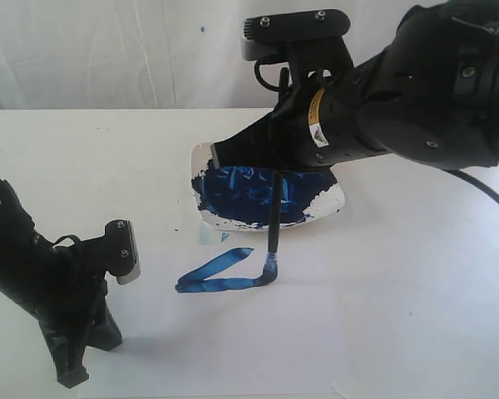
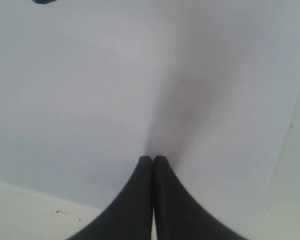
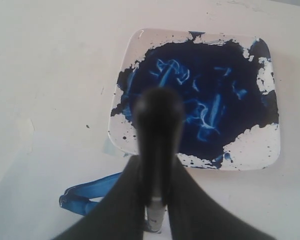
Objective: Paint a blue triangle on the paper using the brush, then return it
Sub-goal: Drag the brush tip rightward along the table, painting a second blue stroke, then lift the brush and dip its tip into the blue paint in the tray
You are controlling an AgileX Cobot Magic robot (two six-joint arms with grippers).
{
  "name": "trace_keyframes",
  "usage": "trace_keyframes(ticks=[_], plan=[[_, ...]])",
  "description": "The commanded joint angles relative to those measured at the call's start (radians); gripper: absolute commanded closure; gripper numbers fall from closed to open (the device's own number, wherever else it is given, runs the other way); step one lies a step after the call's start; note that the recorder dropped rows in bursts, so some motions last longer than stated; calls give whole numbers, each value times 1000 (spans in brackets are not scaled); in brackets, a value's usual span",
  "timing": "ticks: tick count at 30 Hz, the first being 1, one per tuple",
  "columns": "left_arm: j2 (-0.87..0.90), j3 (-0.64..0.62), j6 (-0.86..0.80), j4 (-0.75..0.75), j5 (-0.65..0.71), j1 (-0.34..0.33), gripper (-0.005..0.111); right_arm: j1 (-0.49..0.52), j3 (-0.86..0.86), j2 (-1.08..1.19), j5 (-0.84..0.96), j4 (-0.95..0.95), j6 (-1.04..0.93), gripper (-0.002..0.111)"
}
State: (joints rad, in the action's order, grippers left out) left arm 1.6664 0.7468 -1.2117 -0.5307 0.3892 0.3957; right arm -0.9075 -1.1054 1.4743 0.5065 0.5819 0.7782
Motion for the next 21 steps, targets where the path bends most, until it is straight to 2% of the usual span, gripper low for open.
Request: trace_keyframes(ticks=[1,13,21], plan=[[2,-6,4,-11,27,7,107,0,-1,-10,12,18,-4,108],[2,-6,4,-11,27,7,107,0,-1,-39,20,31,-4,108],[2,-6,4,-11,27,7,107,0,-1,-77,15,128,117,108]])
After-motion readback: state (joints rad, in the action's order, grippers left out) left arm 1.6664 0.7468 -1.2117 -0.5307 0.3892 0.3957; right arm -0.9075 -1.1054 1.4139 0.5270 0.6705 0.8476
